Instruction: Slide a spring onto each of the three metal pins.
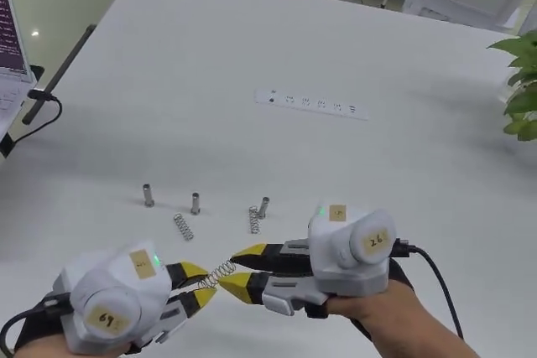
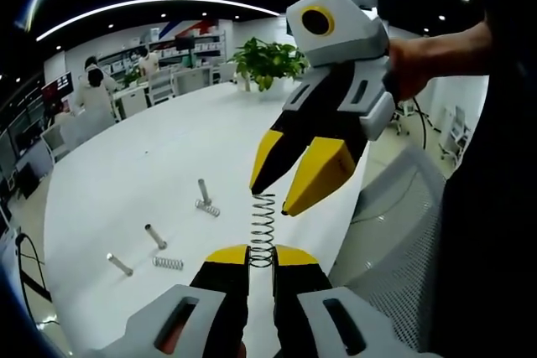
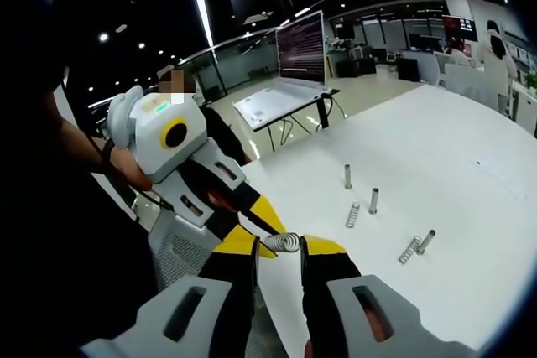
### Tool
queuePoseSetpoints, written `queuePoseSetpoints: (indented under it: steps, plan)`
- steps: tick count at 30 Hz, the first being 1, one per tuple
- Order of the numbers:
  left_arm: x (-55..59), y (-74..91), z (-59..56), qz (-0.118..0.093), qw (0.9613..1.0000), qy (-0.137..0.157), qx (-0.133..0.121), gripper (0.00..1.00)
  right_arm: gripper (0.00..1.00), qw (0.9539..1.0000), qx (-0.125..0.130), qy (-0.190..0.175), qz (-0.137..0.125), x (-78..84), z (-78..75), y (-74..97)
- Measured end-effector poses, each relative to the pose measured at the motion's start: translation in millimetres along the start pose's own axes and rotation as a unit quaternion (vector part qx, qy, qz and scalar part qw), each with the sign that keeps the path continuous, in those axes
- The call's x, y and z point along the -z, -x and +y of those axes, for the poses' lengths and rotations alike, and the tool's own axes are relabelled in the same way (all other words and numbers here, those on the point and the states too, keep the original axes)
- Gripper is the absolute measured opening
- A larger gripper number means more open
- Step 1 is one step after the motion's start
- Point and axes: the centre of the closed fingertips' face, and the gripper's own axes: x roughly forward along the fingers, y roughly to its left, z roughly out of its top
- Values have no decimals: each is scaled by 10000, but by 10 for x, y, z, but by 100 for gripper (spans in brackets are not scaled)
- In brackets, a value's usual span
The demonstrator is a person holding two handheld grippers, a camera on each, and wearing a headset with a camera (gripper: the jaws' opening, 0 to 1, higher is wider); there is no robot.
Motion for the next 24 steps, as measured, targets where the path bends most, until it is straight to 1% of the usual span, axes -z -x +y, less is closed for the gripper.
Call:
queuePoseSetpoints:
  steps: [2, 5, 7, 10, 14, 19, 24]
  plan:
    - [-8, -2, -4, -15, 10000, -23, 4, 2, 18, 9999, -20, 120, 60, 2, 8, 11]
    - [-45, 4, -27, -78, 10000, -29, 40, 2, 17, 9997, 15, 193, 158, 28, -39, 32]
    - [-62, 3, -43, -88, 9999, -65, 60, 2, 18, 9996, 9, 213, 185, 36, -55, 42]
    - [-91, -4, -80, -96, 9997, -181, 122, 2, 18, 9988, -37, 361, 331, 66, -64, 67]
    - [-122, -13, -121, -119, 9993, -277, 207, 2, 18, 9976, -129, 489, 474, 97, -69, 72]
    - [-167, -21, -153, -152, 9988, -379, 280, 2, 18, 9961, -331, 537, 616, 159, -4, 59]
    - [-214, -30, -193, -161, 9973, -573, 429, 2, 17, 9948, -430, 588, 705, 191, 23, 52]
